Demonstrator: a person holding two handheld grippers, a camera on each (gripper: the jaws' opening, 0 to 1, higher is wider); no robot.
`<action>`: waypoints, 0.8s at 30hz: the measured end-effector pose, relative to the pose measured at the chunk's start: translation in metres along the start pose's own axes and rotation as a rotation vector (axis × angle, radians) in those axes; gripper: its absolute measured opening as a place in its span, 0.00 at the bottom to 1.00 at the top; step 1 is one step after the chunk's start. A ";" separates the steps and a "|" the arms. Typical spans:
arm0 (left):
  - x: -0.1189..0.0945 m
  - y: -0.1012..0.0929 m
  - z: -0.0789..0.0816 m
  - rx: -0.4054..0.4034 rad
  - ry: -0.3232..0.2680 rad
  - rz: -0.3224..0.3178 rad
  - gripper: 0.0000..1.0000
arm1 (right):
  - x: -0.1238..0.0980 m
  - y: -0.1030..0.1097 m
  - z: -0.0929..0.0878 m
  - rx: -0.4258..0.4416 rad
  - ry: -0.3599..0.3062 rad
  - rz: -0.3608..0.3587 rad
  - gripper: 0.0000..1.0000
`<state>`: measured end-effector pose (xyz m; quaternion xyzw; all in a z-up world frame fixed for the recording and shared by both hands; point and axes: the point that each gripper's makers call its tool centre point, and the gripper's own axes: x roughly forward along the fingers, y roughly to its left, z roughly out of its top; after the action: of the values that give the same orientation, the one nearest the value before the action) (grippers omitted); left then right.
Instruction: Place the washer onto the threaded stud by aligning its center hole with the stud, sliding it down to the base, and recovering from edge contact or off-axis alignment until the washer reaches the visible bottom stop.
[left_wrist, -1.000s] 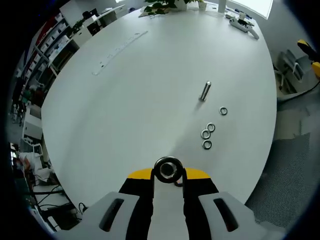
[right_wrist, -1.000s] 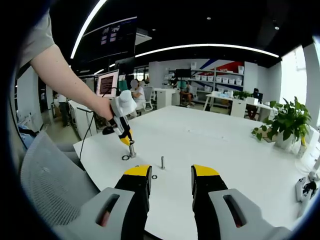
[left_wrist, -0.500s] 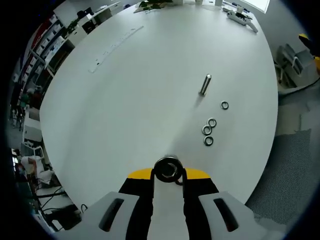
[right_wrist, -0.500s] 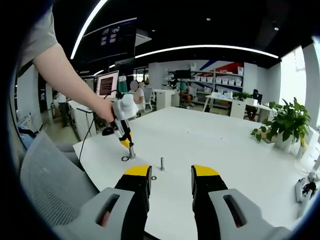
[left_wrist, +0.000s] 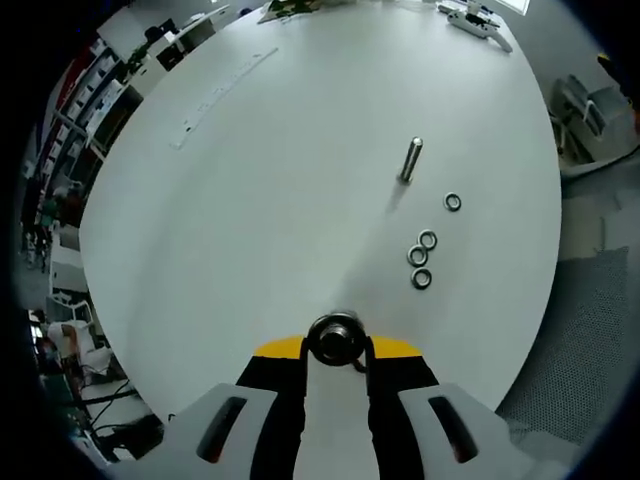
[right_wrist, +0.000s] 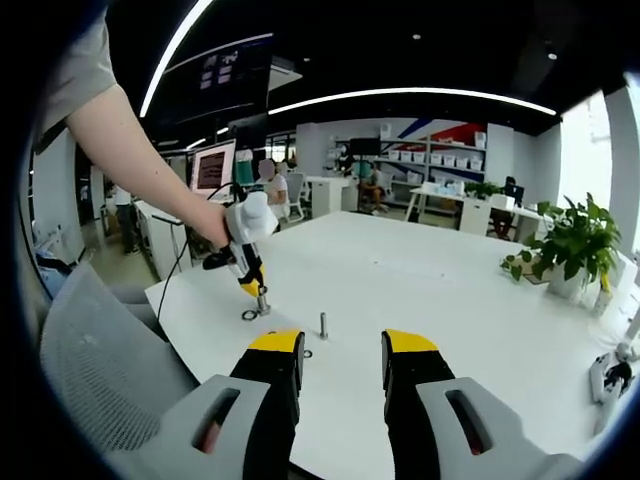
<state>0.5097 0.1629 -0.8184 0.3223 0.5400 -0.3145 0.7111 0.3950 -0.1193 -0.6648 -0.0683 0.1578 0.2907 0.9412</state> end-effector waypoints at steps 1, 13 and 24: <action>0.000 -0.001 0.000 -0.003 0.000 -0.003 0.21 | 0.000 0.000 0.000 0.000 -0.001 0.001 0.33; -0.006 0.000 -0.003 -0.034 -0.016 -0.005 0.19 | -0.001 -0.002 0.002 0.002 -0.006 -0.008 0.30; -0.014 0.001 -0.011 -0.112 -0.051 -0.002 0.20 | 0.000 0.001 0.001 -0.009 -0.003 -0.002 0.31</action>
<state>0.5015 0.1733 -0.8074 0.2731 0.5389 -0.2927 0.7412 0.3949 -0.1187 -0.6633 -0.0721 0.1553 0.2906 0.9414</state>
